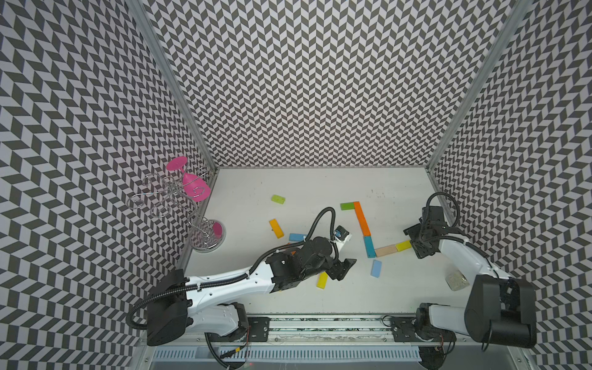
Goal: Assemble a giraffe with building blocks
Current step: Assemble the building block at the center of the board.
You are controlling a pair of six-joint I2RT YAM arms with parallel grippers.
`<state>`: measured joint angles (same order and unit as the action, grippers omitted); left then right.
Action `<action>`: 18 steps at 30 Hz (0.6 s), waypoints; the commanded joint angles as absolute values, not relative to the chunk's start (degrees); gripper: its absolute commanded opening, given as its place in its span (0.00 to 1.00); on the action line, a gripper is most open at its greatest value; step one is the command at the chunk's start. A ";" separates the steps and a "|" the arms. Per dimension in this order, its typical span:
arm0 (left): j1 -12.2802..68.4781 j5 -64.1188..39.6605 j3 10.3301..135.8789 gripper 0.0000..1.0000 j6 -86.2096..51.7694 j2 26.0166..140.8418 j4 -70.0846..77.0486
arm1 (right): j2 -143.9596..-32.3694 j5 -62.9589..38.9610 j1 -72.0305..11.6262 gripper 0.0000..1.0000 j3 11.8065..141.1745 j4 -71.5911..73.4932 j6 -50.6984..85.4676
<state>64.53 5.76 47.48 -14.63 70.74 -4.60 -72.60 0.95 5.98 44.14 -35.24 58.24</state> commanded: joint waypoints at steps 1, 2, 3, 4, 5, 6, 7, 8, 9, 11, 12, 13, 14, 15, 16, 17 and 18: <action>62.15 3.57 46.52 0.78 -16.55 68.25 -4.68 | -67.05 3.10 5.08 0.72 46.66 -39.59 51.39; 61.23 2.99 46.29 0.78 -16.99 68.12 -4.74 | -65.53 2.85 4.72 0.72 46.51 -40.34 50.06; 60.46 2.64 46.17 0.78 -17.43 68.12 -4.88 | -64.20 2.16 4.38 0.71 46.20 -40.51 48.76; 59.60 2.27 46.16 0.78 -17.81 68.19 -5.15 | -62.85 1.43 3.87 0.71 45.70 -40.75 47.54; 58.90 2.00 46.20 0.78 -18.01 68.29 -5.36 | -61.57 0.85 3.13 0.70 45.24 -41.23 46.64; 58.41 1.86 46.21 0.78 -18.19 68.38 -5.49 | -60.63 0.36 2.00 0.69 44.80 -41.54 46.23; 57.90 1.64 46.14 0.78 -18.28 68.38 -5.69 | -59.78 0.35 0.03 0.69 44.20 -41.65 45.77; 57.52 1.54 46.20 0.78 -18.45 68.38 -5.78 | -59.31 0.71 -2.23 0.68 43.80 -42.09 45.75; 57.09 1.41 46.23 0.78 -18.63 68.30 -5.95 | -58.94 1.45 -5.34 0.68 43.32 -42.65 46.06; 56.48 1.24 46.23 0.78 -19.06 68.21 -6.34 | -58.65 2.51 -11.19 0.67 42.23 -43.48 47.11; 56.35 1.23 46.19 0.78 -19.24 68.03 -6.55 | -58.50 2.38 -13.95 0.67 41.45 -43.53 47.65; 56.34 1.22 46.15 0.78 -19.40 67.94 -6.76 | -58.44 2.05 -16.14 0.66 40.71 -43.50 48.03; 56.34 1.24 46.12 0.78 -19.55 67.81 -7.00 | -58.38 2.24 -17.91 0.66 40.17 -43.71 48.62; 56.34 1.31 45.98 0.78 -19.81 67.63 -7.13 | -58.21 2.60 -19.80 0.65 39.47 -43.69 49.15; 56.34 1.32 45.82 0.78 -20.02 67.38 -7.22 | -57.95 2.93 -21.49 0.65 38.85 -43.60 49.59; 56.34 1.36 45.66 0.78 -20.28 67.17 -7.30 | -57.76 2.98 -22.62 0.65 38.45 -43.59 49.88; 56.34 1.41 45.40 0.78 -20.60 66.92 -7.48 | -57.53 3.14 -23.74 0.65 37.97 -43.67 50.36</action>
